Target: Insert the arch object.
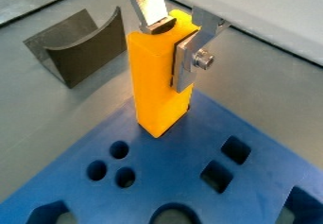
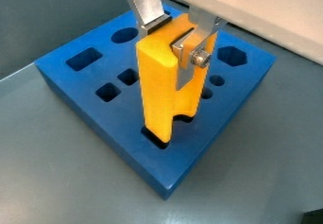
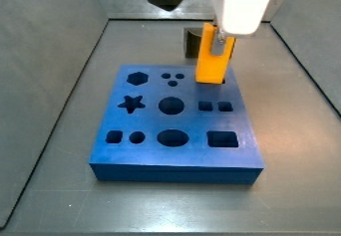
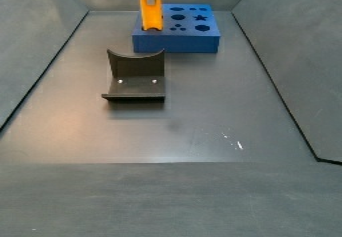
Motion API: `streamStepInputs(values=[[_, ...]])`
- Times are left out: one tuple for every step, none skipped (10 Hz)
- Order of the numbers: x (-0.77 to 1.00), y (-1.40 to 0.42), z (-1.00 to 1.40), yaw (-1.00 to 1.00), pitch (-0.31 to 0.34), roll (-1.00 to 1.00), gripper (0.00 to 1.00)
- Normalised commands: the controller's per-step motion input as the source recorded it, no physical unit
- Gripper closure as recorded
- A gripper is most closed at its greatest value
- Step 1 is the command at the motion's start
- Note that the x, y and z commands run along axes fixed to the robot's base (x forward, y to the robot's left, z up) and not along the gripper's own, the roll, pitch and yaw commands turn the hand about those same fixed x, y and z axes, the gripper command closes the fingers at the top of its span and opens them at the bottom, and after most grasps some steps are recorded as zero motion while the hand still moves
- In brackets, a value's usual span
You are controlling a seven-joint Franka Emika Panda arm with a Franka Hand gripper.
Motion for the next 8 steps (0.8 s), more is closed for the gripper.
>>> streamStepInputs(values=[[0.33, 0.00, -0.27, 0.01, 0.064, 0.01, 1.00], [0.34, 0.00, -0.25, 0.01, 0.060, 0.00, 1.00], [0.23, 0.00, -0.31, 0.01, 0.020, 0.00, 1.00], [0.00, 0.00, -0.35, 0.02, 0.000, 0.00, 1.00], [-0.04, 0.00, -0.39, 0.05, -0.077, 0.01, 1.00], [-0.13, 0.00, -0.37, 0.05, -0.117, 0.04, 1.00], [-0.09, -0.01, -0.36, 0.00, -0.101, 0.01, 1.00], [-0.05, -0.03, -0.35, 0.00, -0.076, 0.00, 1.00]])
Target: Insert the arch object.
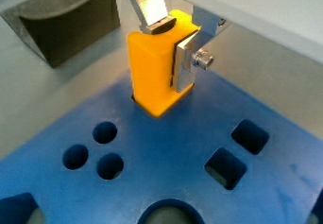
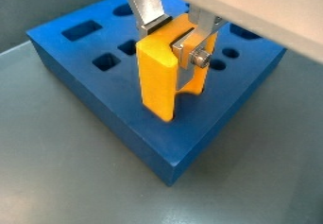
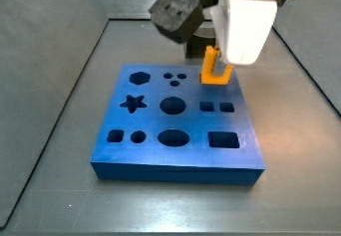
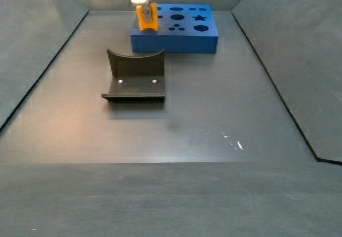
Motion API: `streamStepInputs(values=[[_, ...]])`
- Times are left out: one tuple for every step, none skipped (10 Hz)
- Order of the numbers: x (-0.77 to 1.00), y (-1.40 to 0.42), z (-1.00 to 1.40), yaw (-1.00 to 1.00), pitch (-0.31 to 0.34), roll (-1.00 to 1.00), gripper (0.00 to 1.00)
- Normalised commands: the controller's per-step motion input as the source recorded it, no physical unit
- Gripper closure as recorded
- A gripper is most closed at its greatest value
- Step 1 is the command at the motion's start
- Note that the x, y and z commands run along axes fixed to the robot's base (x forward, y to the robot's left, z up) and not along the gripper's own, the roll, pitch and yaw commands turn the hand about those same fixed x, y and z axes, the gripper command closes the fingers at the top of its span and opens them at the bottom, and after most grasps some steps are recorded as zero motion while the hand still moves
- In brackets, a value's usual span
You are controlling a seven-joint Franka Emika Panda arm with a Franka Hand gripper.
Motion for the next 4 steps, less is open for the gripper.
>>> streamStepInputs(values=[[-0.04, -0.03, -0.28, -0.01, -0.060, 0.00, 1.00], [-0.05, 0.00, -0.09, -0.04, -0.040, 0.00, 1.00], [-0.02, 0.00, 0.00, 0.00, -0.047, 0.00, 1.00], [0.00, 0.00, 0.00, 0.00, 0.000, 0.00, 1.00]])
